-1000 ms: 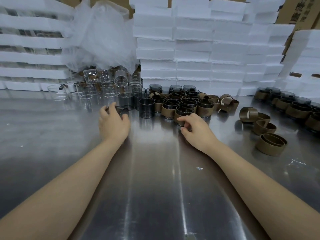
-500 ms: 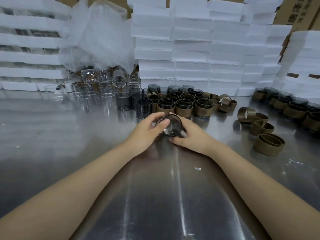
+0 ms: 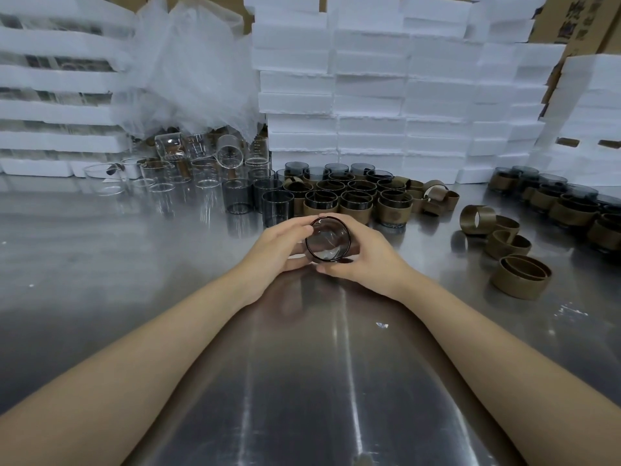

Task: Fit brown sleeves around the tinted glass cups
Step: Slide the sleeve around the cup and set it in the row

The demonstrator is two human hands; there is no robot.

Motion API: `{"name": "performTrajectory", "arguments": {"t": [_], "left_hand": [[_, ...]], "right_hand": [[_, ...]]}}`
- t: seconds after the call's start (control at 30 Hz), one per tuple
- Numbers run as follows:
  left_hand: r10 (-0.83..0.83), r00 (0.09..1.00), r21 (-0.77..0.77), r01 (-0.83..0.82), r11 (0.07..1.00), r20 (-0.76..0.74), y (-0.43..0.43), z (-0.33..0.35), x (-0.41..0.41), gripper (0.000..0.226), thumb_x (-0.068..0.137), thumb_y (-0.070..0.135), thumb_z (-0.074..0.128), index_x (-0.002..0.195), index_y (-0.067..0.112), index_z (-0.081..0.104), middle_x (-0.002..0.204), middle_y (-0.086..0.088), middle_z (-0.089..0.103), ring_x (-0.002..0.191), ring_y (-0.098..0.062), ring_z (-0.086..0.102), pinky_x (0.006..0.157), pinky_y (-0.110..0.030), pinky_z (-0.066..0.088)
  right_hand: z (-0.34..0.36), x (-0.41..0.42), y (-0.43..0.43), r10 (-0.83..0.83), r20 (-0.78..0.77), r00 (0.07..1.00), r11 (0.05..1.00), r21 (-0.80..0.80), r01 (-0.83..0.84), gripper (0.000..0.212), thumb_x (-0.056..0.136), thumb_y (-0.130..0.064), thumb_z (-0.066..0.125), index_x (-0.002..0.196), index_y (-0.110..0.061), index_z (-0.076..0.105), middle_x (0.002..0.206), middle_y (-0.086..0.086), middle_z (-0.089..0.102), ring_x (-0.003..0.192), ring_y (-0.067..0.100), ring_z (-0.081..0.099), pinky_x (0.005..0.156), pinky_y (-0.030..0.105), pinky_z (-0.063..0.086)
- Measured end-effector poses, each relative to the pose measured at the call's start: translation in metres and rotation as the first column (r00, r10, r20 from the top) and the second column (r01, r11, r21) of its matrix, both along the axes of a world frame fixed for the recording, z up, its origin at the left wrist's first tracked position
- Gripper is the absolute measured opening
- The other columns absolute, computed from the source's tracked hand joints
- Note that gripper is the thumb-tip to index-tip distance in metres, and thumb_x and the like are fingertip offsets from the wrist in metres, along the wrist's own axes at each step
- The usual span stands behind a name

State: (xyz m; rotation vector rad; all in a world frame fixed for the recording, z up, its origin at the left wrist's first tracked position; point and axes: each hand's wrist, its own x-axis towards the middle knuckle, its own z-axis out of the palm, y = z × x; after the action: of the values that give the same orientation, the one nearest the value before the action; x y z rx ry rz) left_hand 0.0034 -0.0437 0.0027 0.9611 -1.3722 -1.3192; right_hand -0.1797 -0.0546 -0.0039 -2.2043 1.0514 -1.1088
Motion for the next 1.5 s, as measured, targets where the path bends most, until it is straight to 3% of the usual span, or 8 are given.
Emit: {"name": "performTrajectory", "arguments": {"t": [0.23,0.4,0.57,0.67,1.0,1.13,1.23,1.5], "left_hand": [[0.066,0.998,-0.033,-0.066,0.997,0.009,0.003,0.001,-0.003,0.018,0.096,0.027,0.059,0.109,0.022,0.07,0.112,-0.006,0.072,0.107,-0.02,0.068,0.092,-0.036,0.056],[0.084,0.996,-0.058,-0.082,0.995,0.038,0.005,0.002,-0.003,0.015,0.09,0.03,0.067,0.104,0.025,0.069,0.104,0.003,0.072,0.1,-0.014,0.07,0.079,-0.026,0.058],[0.077,0.992,-0.14,-0.063,0.988,0.098,0.007,0.002,-0.004,0.02,0.086,0.025,0.073,0.105,0.021,0.066,0.103,0.009,0.07,0.101,-0.005,0.066,0.085,-0.019,0.052],[0.074,0.987,-0.185,-0.047,0.982,0.141,0.009,0.002,-0.005,0.025,0.083,0.02,0.075,0.105,0.02,0.063,0.104,0.008,0.068,0.092,0.005,0.064,0.075,-0.009,0.048],[0.078,0.964,-0.268,-0.007,0.963,0.253,0.008,-0.002,-0.005,0.05,0.072,0.012,0.085,0.111,0.032,0.059,0.11,0.014,0.066,0.096,0.008,0.063,0.08,-0.008,0.046],[0.053,0.968,-0.208,-0.001,0.978,0.244,0.005,-0.004,-0.003,0.052,0.074,0.014,0.084,0.115,0.034,0.058,0.116,0.007,0.067,0.101,-0.003,0.065,0.081,-0.016,0.051],[0.021,0.983,-0.173,0.011,0.985,0.184,0.004,-0.004,-0.002,0.045,0.079,0.009,0.079,0.114,0.03,0.061,0.113,0.005,0.07,0.096,-0.006,0.068,0.071,-0.014,0.05],[-0.1,0.988,-0.135,0.116,0.984,0.117,0.004,-0.001,0.004,0.034,0.094,0.006,0.058,0.122,0.023,0.066,0.118,-0.002,0.071,0.11,-0.017,0.066,0.099,-0.032,0.051]], "right_hand": [[0.0,0.0,0.0,0.011,-0.077,0.997,0.997,-0.079,-0.017,0.079,0.07,-0.017,0.086,0.139,-0.02,0.048,0.132,-0.008,0.057,0.12,0.004,0.054,0.101,0.03,0.046],[0.003,0.003,0.002,0.0,-0.205,0.979,0.981,-0.192,-0.04,0.072,0.072,-0.019,0.082,0.137,-0.024,0.052,0.125,-0.004,0.054,0.111,0.002,0.051,0.087,0.009,0.037],[0.006,0.005,0.004,-0.023,-0.253,0.967,0.982,-0.186,-0.026,0.077,0.069,-0.017,0.081,0.139,-0.026,0.051,0.119,-0.004,0.052,0.105,-0.001,0.047,0.083,0.002,0.034],[0.008,0.006,0.005,-0.023,-0.275,0.961,0.984,-0.179,-0.028,0.08,0.069,-0.018,0.08,0.142,-0.028,0.048,0.119,-0.006,0.05,0.105,-0.001,0.047,0.085,0.002,0.033],[0.009,0.005,0.005,-0.016,-0.086,0.996,1.0,-0.01,0.015,0.068,0.062,-0.016,0.086,0.124,-0.033,0.063,0.109,-0.017,0.065,0.103,0.0,0.06,0.091,0.023,0.048],[0.007,0.0,0.001,0.006,0.008,1.0,0.992,0.127,-0.007,0.064,0.062,-0.011,0.086,0.119,-0.034,0.066,0.102,-0.009,0.073,0.099,0.012,0.068,0.093,0.039,0.053],[0.007,-0.001,0.0,0.009,0.057,0.998,0.986,0.165,-0.019,0.058,0.061,-0.014,0.086,0.112,-0.038,0.069,0.099,-0.011,0.074,0.098,0.01,0.068,0.096,0.037,0.052],[0.007,-0.007,-0.004,0.042,0.132,0.99,0.975,0.212,-0.07,0.058,0.061,-0.011,0.089,0.112,-0.03,0.069,0.104,-0.009,0.073,0.102,0.008,0.067,0.097,0.029,0.05]]}}
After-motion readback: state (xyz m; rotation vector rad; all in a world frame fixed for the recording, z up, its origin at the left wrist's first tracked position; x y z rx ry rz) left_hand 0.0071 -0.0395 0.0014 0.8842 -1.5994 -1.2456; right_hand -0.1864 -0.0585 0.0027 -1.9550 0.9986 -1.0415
